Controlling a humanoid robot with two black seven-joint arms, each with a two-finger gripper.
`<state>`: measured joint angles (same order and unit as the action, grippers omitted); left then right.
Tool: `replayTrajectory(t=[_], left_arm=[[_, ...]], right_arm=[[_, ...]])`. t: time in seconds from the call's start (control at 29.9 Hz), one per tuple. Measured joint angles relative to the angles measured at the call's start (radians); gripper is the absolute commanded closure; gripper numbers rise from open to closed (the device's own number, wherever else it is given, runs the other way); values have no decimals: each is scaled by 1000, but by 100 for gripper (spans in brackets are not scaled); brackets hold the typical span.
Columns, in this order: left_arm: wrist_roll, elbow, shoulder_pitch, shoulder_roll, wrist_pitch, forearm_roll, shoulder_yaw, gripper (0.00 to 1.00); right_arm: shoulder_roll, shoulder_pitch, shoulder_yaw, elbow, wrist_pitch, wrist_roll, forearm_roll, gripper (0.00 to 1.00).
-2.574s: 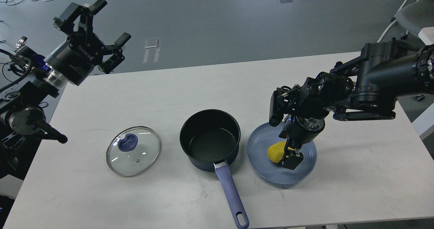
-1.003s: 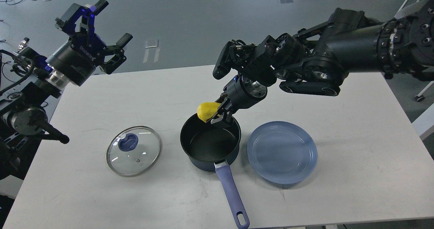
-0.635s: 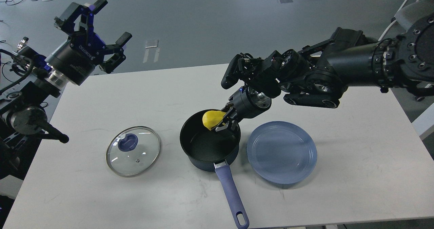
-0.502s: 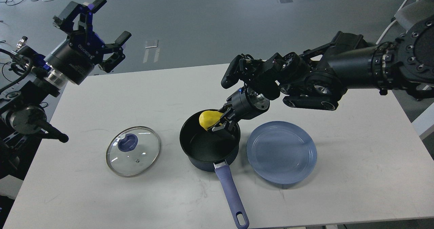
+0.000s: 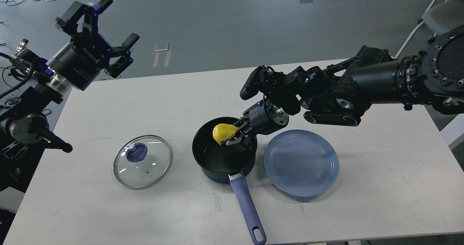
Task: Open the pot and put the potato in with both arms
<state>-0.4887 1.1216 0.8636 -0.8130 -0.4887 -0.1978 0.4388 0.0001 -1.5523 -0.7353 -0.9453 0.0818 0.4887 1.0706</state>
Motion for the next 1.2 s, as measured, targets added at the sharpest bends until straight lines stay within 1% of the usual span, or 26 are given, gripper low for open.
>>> replayTrajectory(t=[0.07, 0.13, 0.17, 0.2, 0.4, 0.64, 0.77, 0.97, 1.1, 1.2], left_arm=[[0, 0, 0, 0, 0, 0, 0, 2], [0, 0, 0, 0, 0, 0, 0, 2], [0, 0, 0, 0, 0, 0, 0, 2], [0, 0, 0, 0, 0, 0, 0, 2], [0, 0, 0, 0, 0, 0, 0, 2], [0, 0, 0, 0, 0, 0, 0, 2], [0, 1, -4, 4, 0, 0, 0, 2], [0, 0, -26, 18, 0, 0, 6, 2], [0, 0, -45, 33, 0, 0, 22, 2], [0, 0, -61, 45, 0, 0, 34, 2]], right_arm=[[0, 1, 0, 0, 0, 0, 0, 16], [0, 1, 0, 0, 0, 0, 0, 15], [0, 1, 0, 0, 0, 0, 0, 11], [0, 1, 0, 0, 0, 0, 0, 8], [0, 0, 5, 10, -1, 0, -11, 6], [-3, -27, 49, 44, 1, 0, -153, 6], [-75, -9, 145, 52, 14, 0, -249, 6], [-247, 88, 299, 44, 62, 0, -551, 6], [-355, 213, 458, 41, 118, 0, -776, 6], [-406, 330, 590, 40, 146, 0, -908, 6]])
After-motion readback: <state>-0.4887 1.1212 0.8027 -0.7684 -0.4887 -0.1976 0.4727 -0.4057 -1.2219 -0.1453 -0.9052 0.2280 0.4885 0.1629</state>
